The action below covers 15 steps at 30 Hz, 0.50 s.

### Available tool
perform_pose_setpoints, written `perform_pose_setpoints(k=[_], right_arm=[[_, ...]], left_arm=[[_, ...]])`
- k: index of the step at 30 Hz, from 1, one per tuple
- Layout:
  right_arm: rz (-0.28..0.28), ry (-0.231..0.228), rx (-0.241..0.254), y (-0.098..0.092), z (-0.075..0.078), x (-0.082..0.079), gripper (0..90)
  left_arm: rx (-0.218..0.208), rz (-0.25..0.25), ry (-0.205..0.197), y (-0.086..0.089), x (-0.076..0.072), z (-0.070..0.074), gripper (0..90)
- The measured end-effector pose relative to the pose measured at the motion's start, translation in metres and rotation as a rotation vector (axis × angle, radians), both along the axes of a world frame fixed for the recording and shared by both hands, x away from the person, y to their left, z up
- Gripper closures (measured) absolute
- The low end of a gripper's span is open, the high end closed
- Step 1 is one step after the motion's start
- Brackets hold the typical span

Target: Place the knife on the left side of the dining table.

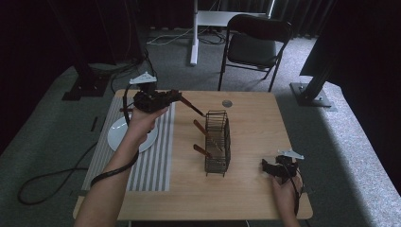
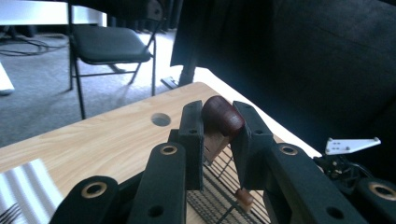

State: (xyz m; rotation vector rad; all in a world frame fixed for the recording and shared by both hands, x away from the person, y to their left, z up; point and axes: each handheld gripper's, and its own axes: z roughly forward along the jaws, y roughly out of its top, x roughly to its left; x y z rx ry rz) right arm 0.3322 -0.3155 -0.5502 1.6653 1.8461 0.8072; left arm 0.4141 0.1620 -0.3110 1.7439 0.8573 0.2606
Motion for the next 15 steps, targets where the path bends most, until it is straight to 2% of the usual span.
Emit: perform_pose_setpoints(k=[12, 15], right_arm=[[0.0, 0.0, -0.001, 0.0, 0.0, 0.0, 13.5], [0.001, 0.0, -0.001, 0.0, 0.0, 0.0, 13.5]], left_arm=[[-0.006, 0.069, 0.005, 0.03, -0.012, -0.008, 75.7], [-0.013, 0.073, -0.001, 0.037, -0.016, -0.009, 75.8]])
